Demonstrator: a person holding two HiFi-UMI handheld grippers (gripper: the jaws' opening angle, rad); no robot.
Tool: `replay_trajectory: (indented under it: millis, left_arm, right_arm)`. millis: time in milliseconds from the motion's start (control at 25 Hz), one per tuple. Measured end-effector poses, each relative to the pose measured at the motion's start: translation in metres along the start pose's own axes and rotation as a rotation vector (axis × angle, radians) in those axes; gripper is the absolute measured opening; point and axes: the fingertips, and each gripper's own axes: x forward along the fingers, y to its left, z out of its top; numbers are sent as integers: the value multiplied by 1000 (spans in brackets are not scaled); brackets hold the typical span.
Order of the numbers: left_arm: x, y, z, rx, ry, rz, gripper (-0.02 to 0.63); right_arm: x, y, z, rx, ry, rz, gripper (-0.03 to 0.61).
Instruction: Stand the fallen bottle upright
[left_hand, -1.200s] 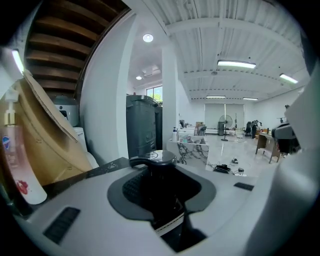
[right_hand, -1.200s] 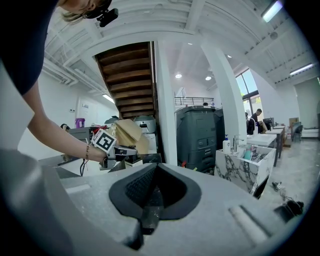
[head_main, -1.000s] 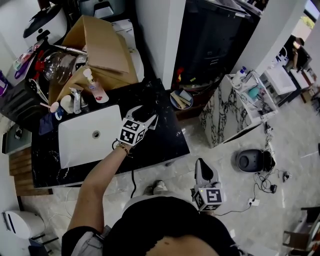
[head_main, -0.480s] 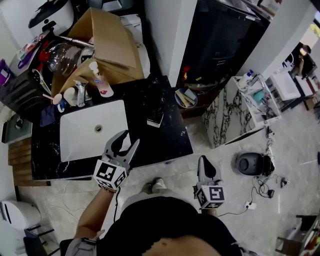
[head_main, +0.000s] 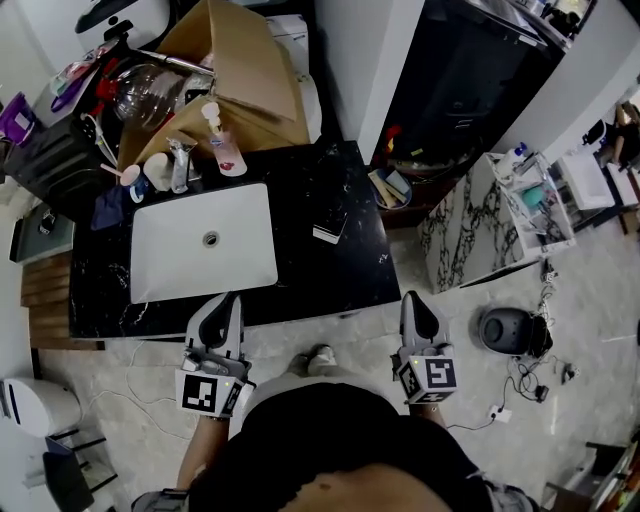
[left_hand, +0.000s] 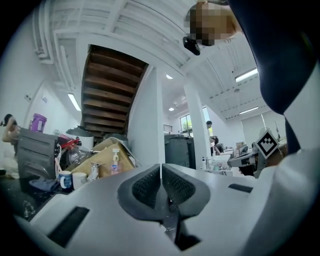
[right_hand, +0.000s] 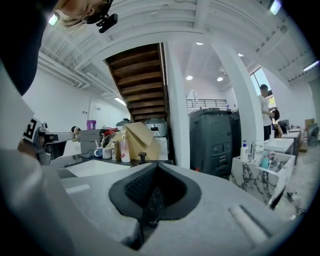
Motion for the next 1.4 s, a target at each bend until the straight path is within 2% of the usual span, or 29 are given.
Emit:
replay_trajectory:
  millis: [160,400,560,760,960,1400]
  left_arm:
    - [-9,8,-10,-21,18,33,3]
    - [-13,-14,-28,-28,65,-3,3]
    - [-7,-17,-29,-21,60,-29,3]
    - [-5,-18,-32,-12,74,-32,3]
    - [-1,-18,-39,-44,86,-20,3]
    - [5,-19,-50,-17,140,-27,3]
  right_arm:
    - [5,11,-2,-3,3,34,5]
    - [8,25,-3,16,0,51,5]
    - [9,25,-5,19,3,54,5]
    - [11,21,-3,11,-6,45,5]
    - [17,23,-3,21,-9,59,5]
    - [25,24,-1,18,-11,73,5]
